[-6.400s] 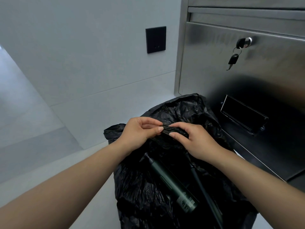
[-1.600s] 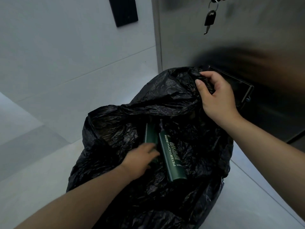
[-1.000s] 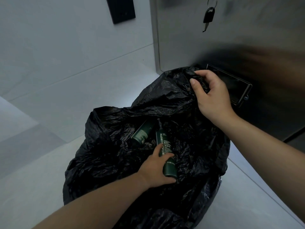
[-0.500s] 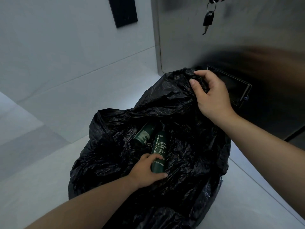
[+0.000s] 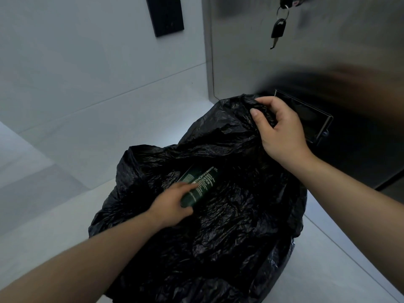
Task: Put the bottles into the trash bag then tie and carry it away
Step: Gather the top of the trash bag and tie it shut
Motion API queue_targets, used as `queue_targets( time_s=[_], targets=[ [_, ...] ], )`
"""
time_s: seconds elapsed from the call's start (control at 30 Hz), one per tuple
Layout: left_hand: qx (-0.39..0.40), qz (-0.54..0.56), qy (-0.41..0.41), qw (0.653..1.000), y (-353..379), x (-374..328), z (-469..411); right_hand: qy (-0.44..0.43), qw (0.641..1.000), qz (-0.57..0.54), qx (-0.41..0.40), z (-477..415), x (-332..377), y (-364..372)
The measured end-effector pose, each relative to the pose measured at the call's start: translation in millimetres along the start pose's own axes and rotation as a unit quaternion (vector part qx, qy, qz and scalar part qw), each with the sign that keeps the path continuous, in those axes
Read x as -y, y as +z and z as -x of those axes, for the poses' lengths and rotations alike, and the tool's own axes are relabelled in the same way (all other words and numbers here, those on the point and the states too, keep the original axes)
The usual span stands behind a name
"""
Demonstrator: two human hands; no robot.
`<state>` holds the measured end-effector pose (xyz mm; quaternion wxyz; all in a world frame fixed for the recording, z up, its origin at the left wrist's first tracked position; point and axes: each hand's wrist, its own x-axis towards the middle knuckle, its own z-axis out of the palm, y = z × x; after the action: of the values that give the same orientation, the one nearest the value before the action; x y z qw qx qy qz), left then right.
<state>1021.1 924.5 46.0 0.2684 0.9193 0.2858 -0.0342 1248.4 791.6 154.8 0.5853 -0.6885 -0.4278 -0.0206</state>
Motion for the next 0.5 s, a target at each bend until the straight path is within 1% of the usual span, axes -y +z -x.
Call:
queue_targets(
  time_s=[0.07, 0.1, 0.17, 0.2, 0.23, 0.33, 0.5],
  targets=[
    [-0.043, -0.102, 0.049, 0.993, -20.5, 8.4, -10.9, 0.0, 1.0, 0.0, 0.001, -0.6, 1.1, 1.9],
    [-0.071, -0.14, 0.054, 0.986, -26.7, 11.9, -14.8, 0.002, 1.0, -0.003, 0.003, -0.8, 1.7, 2.7],
    [-0.128, -0.176, 0.027, 0.976, -27.8, 13.8, -17.0, 0.004, 1.0, -0.007, 0.005, -0.8, 1.9, 3.7],
    [-0.141, -0.182, 0.016, 0.973, -23.4, 13.4, -15.5, 0.004, 1.0, -0.007, 0.007, -0.3, 1.5, 3.7],
    [-0.139, -0.188, 0.019, 0.972, -17.8, 12.1, -13.1, 0.001, 1.0, -0.005, 0.007, 0.2, 1.1, 3.9],
    [-0.089, -0.19, 0.067, 0.976, -5.7, 10.1, -7.1, -0.007, 1.0, 0.009, 0.003, 1.0, -0.5, 2.1],
    [0.001, -0.159, 0.037, 0.987, -0.3, 17.4, -0.6, 0.005, 1.0, 0.004, 0.001, -0.2, -0.1, 1.8]
  ],
)
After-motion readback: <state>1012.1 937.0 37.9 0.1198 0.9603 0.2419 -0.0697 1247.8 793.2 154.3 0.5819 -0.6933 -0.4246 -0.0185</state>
